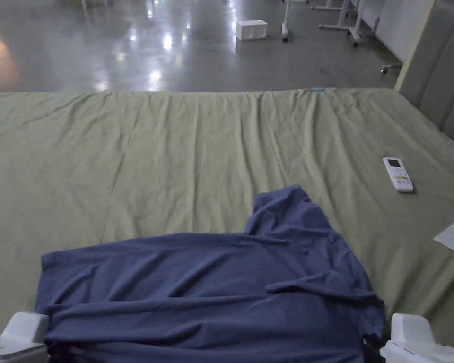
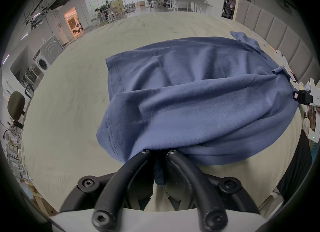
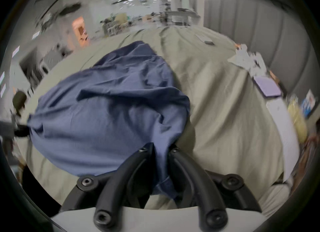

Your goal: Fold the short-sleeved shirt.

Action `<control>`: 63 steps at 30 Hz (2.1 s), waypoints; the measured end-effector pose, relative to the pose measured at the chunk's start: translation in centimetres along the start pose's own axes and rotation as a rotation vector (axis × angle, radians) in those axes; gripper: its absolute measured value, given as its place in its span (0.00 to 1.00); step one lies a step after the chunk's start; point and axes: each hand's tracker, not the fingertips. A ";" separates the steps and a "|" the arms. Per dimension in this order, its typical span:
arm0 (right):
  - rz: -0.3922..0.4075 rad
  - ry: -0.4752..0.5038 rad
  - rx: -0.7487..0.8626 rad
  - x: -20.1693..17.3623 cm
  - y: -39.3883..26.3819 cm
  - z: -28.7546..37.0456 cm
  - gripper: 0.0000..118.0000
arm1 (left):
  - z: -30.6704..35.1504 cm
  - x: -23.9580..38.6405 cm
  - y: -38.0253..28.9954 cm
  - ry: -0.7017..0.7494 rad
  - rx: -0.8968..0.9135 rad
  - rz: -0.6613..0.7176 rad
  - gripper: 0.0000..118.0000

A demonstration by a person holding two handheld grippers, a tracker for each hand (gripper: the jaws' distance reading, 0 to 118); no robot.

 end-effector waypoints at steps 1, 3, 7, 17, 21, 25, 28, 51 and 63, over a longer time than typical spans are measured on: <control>0.036 0.004 0.000 -0.2 0.3 0.3 0.08 | 0.4 -0.1 -0.3 0.000 0.008 -0.002 0.09; 0.068 -0.002 0.009 -0.6 0.6 1.4 0.08 | 2.2 0.7 -1.6 0.033 0.138 -0.153 0.08; 0.234 -0.097 0.070 -2.0 0.9 4.7 0.08 | 5.6 -0.2 -3.7 -0.018 0.178 -0.044 0.08; 0.064 -0.049 0.042 0.1 -2.7 8.3 0.08 | 9.0 -3.1 -10.0 -0.108 0.140 0.137 0.08; 0.095 -0.050 0.012 -0.4 -4.8 6.4 0.10 | 7.3 -2.3 -11.1 -0.108 0.168 0.115 0.11; 0.134 -0.101 -0.018 -0.6 -6.3 4.8 0.59 | 6.5 -2.9 -11.8 -0.046 0.170 0.143 0.59; -0.023 -0.037 0.027 1.6 -6.5 6.2 0.61 | 8.4 -4.4 -12.6 -0.076 0.194 0.236 0.63; 0.027 0.166 0.667 -6.5 -2.6 24.3 0.19 | 29.2 9.9 -8.2 0.074 0.865 -0.001 0.53; 0.037 0.195 0.607 -7.7 -3.1 23.8 0.00 | 29.2 10.1 -9.5 0.026 0.738 -0.030 0.00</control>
